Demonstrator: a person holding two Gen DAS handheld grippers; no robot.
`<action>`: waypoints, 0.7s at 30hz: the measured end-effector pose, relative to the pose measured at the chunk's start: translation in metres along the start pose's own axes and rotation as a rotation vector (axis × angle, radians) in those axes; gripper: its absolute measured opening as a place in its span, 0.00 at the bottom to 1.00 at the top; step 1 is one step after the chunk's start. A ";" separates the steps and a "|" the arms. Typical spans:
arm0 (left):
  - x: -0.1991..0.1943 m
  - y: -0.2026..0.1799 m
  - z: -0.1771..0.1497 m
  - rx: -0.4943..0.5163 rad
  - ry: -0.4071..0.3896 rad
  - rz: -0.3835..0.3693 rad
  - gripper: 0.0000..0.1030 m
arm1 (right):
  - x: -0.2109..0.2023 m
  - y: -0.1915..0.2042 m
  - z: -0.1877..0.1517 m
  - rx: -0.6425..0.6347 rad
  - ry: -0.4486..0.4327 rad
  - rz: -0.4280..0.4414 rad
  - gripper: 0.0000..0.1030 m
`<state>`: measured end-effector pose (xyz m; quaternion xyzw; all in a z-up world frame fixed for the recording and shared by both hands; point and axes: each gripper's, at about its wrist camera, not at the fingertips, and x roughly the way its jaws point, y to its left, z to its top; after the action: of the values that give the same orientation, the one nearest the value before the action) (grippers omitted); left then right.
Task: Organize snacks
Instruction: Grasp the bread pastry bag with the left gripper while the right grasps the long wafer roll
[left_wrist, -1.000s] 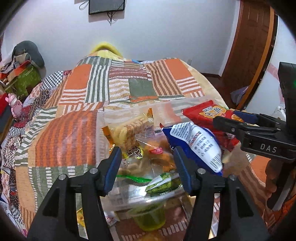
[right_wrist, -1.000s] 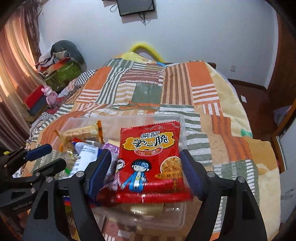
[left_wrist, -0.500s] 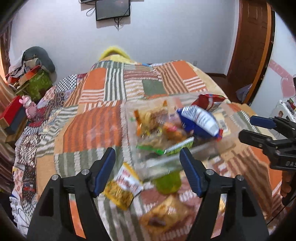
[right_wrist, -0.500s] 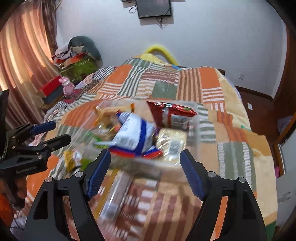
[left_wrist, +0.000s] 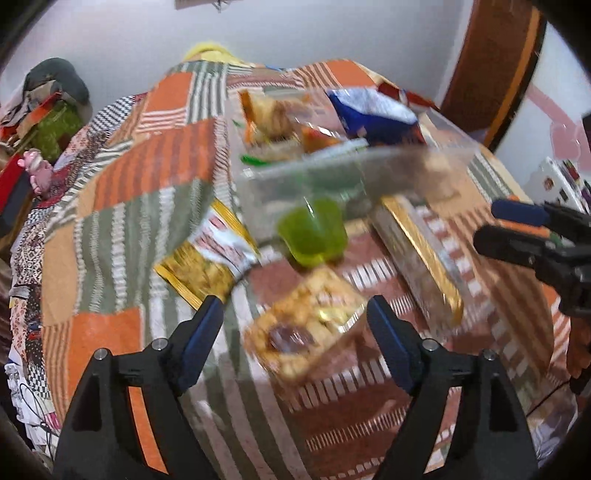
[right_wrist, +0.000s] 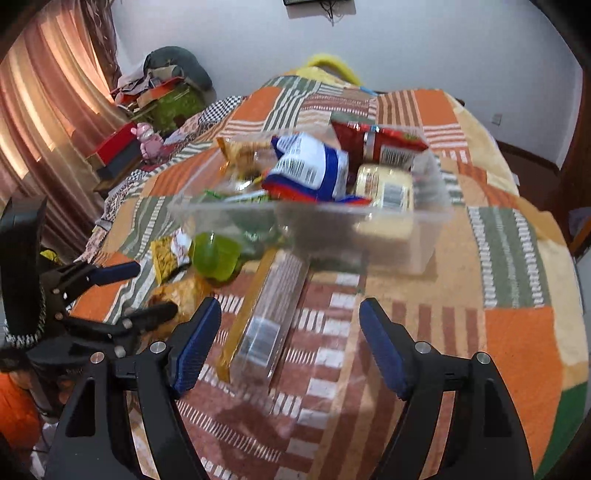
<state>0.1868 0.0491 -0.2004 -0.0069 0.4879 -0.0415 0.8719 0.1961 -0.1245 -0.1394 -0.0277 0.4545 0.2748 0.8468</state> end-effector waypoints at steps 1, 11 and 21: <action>0.002 -0.001 -0.003 0.005 0.005 0.001 0.81 | 0.003 0.000 -0.001 0.003 0.009 0.005 0.72; 0.031 0.003 -0.004 0.000 0.034 0.008 0.81 | 0.027 0.011 -0.009 0.002 0.069 0.030 0.72; 0.036 0.017 -0.010 -0.058 0.034 -0.079 0.52 | 0.051 0.016 -0.011 0.003 0.129 0.041 0.71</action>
<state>0.1982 0.0632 -0.2372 -0.0506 0.5030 -0.0616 0.8606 0.2025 -0.0918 -0.1824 -0.0351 0.5091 0.2890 0.8100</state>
